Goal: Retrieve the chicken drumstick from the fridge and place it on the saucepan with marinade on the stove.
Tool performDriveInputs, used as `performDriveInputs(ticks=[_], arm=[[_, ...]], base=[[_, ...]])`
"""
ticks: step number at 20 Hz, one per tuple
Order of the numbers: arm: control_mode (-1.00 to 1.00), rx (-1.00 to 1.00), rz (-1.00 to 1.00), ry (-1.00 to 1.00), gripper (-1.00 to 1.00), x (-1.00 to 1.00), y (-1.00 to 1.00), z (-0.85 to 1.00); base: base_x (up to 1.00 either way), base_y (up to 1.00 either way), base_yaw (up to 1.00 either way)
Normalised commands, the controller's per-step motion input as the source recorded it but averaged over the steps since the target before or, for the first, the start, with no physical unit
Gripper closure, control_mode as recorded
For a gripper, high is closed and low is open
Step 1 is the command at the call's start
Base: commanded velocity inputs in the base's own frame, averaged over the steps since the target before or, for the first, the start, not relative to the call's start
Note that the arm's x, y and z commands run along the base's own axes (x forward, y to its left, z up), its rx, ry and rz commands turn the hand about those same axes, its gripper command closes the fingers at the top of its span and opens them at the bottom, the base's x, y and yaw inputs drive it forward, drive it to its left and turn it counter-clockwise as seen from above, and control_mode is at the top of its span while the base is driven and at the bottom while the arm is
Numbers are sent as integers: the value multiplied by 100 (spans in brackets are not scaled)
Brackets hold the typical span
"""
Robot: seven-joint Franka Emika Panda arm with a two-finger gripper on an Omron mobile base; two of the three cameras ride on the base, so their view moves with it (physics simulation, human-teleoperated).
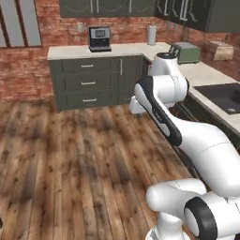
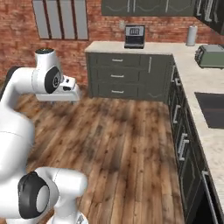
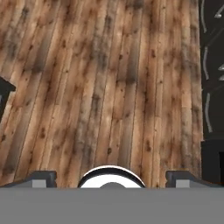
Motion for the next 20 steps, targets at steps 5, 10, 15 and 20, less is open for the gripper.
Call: performDriveInputs(ticks=[5, 10, 15, 20], arm=[[100, 0, 0, 0, -100, 0, 0, 0], [100, 0, 0, 0, -100, 0, 0, 0], [100, 0, 0, 0, -100, 0, 0, 0], [100, 0, 0, 0, -100, 0, 0, 0]], base=[[-2, 0, -100], [-2, 0, -100], [-2, 0, -100], [-2, 6, -98]])
